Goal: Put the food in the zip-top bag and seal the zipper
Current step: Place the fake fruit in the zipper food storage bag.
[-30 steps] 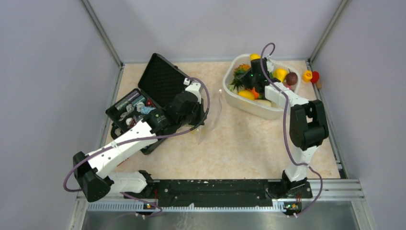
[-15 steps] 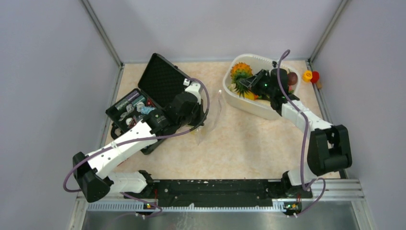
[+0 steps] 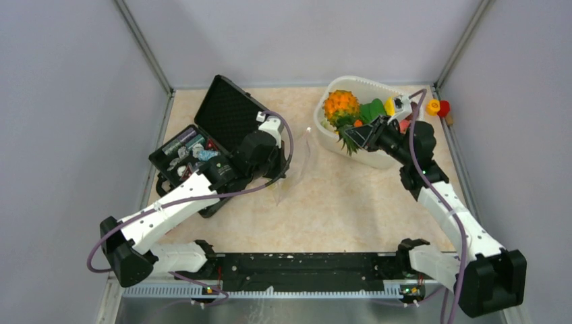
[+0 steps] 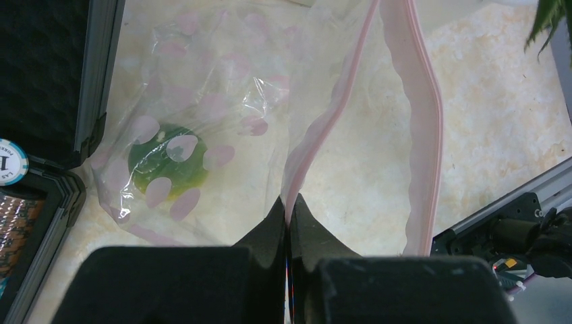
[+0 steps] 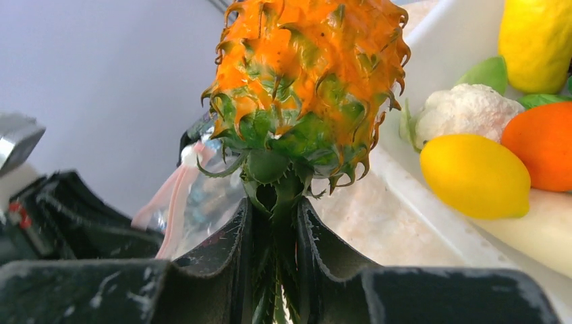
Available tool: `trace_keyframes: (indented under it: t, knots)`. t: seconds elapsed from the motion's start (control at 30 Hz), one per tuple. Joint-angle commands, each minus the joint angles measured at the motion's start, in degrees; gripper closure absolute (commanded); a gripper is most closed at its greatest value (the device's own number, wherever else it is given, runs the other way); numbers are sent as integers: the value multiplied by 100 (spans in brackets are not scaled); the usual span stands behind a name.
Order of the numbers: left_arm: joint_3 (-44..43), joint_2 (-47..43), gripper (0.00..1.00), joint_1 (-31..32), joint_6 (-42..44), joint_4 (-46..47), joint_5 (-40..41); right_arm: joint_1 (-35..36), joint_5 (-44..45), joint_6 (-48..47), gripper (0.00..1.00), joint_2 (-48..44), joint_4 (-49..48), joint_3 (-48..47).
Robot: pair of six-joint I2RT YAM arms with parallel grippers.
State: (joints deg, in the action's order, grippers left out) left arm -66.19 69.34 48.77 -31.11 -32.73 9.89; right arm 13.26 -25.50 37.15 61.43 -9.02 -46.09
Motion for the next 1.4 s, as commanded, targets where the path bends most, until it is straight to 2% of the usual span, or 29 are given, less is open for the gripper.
trace_keyframes:
  t: [0.0,0.2,0.53,0.63,0.77,0.93,1.03,1.17,1.27,1.37]
  knots:
    - [62,-227,100,-35,39,146,82,-26,-463,-673,100,-868,-242,276]
    - [98,-272,100,-39,28,215,137,-26,-1590,-1507,100,-1167,1363,-514]
    - [138,-268,100,-41,18,332,144,117,-2524,-1654,100,-1676,2411,-865]
    - [116,-243,100,-43,9,356,144,422,-2429,-1815,100,-1632,2789,-1002]
    - [83,-183,100,-40,8,401,73,1040,-2188,-1793,100,-1601,2788,-1013]
    - [83,0,100,-36,-38,621,-219,1628,-1506,-1794,100,-1351,2937,-1004]
    - [28,116,100,-35,-103,567,-313,1645,-573,-1907,100,-1371,3570,-1134]
    - [16,185,100,-35,-61,605,-351,1650,-444,-2028,100,-1253,4262,-1299]
    - [-6,246,100,-21,23,617,-380,1645,151,-2021,100,-1115,4891,-1505]
    - [-71,334,100,26,102,619,-369,1654,349,-2108,100,-1086,5355,-1657]
